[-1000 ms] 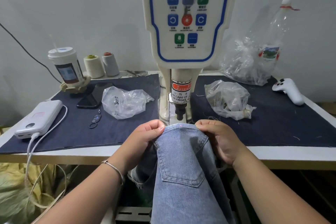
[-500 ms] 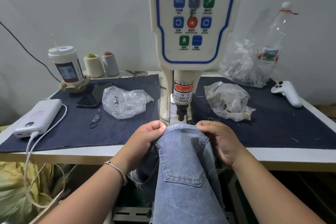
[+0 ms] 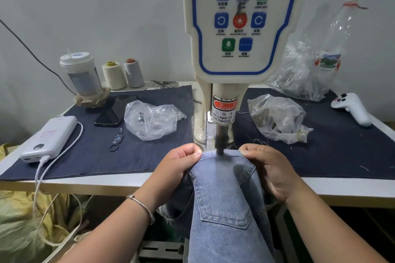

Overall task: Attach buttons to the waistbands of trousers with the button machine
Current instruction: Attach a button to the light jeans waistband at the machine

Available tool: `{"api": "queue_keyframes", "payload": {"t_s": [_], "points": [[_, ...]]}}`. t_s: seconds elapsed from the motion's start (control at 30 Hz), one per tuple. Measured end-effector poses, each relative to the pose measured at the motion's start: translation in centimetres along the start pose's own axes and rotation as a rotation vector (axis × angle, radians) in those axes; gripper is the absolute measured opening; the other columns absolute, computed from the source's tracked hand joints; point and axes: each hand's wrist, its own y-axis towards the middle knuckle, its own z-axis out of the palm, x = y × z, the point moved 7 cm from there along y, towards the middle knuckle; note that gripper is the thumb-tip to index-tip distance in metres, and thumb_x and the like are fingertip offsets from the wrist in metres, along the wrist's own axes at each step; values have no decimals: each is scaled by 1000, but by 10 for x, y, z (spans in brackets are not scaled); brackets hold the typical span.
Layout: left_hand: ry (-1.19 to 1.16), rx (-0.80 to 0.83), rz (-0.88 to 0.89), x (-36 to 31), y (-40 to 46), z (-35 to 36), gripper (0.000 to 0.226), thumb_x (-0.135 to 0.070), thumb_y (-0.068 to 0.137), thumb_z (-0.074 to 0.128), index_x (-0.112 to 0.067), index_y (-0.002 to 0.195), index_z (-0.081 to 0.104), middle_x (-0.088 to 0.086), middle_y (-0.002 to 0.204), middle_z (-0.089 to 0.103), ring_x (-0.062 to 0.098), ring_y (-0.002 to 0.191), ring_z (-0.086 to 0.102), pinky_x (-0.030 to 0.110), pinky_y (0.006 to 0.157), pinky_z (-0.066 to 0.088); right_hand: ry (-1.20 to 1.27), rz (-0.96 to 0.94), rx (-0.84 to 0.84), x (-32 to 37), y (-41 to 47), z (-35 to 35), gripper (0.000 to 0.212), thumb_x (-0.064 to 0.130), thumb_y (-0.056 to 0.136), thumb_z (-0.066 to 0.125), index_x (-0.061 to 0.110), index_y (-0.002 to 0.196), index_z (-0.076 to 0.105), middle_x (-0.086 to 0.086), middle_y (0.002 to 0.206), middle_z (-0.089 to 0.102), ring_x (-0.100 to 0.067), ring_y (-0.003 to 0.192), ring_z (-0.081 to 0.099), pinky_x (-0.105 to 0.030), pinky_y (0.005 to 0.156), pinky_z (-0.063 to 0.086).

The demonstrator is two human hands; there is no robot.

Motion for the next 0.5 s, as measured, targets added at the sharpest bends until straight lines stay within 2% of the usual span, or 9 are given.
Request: {"api": "queue_keyframes", "payload": {"t_s": [0.13, 0.4, 0.5], "points": [[-29, 0, 6, -1, -1, 1, 20, -23, 89, 56, -20, 69, 54, -4, 65, 49, 5, 57, 43, 14, 54, 38, 3, 2, 8, 0, -1, 1, 16, 14, 76, 57, 6, 64, 49, -6, 62, 39, -17, 57, 39, -28, 55, 33], [19, -20, -6, -2, -1, 4, 21, -24, 89, 56, -19, 69, 51, -5, 65, 47, 5, 57, 41, 14, 54, 37, 2, 21, -15, 2, -3, 2, 17, 11, 76, 56, 7, 60, 54, -6, 59, 42, -17, 55, 42, -26, 54, 35], [86, -55, -27, -9, -7, 8, 20, -26, 87, 56, -17, 70, 50, -2, 65, 43, 10, 58, 35, 21, 53, 30, 15, 12, -45, 8, -11, 7, 15, 10, 73, 57, 8, 58, 57, -6, 55, 46, -15, 52, 44, -23, 51, 38]]}}
